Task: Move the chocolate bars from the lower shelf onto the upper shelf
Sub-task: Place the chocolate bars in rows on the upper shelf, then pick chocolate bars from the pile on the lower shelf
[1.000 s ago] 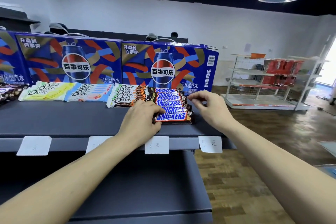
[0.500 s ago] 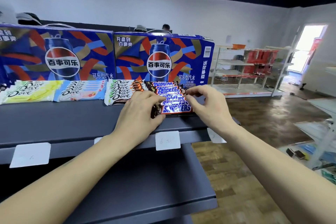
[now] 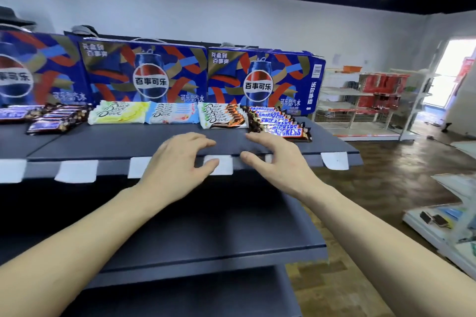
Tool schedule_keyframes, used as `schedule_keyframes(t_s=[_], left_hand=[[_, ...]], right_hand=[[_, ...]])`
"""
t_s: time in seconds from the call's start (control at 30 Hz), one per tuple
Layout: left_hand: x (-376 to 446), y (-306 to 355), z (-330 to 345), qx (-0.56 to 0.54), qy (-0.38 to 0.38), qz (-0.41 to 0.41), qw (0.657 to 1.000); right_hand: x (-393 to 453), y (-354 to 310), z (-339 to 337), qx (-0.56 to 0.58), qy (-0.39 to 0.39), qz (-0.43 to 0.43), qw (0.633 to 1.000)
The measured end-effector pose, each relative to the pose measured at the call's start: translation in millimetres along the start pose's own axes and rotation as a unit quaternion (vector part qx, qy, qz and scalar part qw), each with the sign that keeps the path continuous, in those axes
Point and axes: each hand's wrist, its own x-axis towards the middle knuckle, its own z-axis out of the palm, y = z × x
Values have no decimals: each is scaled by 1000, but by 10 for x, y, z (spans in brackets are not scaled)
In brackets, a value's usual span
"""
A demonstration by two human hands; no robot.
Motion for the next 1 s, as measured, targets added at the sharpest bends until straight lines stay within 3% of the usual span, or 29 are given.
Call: schedule_keyframes(t_s=[0.27, 0.47, 0.83, 1.0], left_hand=[[-1303, -377, -596, 42, -36, -49, 997], [-2112, -790, -864, 68, -59, -129, 987], [-3141, -1968, -1484, 114, -47, -276, 953], [-3432, -2748, -1665, 132, -42, -297, 945]], right_hand=[[-675, -795, 689, 66, -52, -16, 996], [-998, -1315, 1344, 83, -150, -22, 985], [-812, -2436, 2692, 82, -264, -105, 955], [-600, -3011, 3567, 82, -294, -123, 944]])
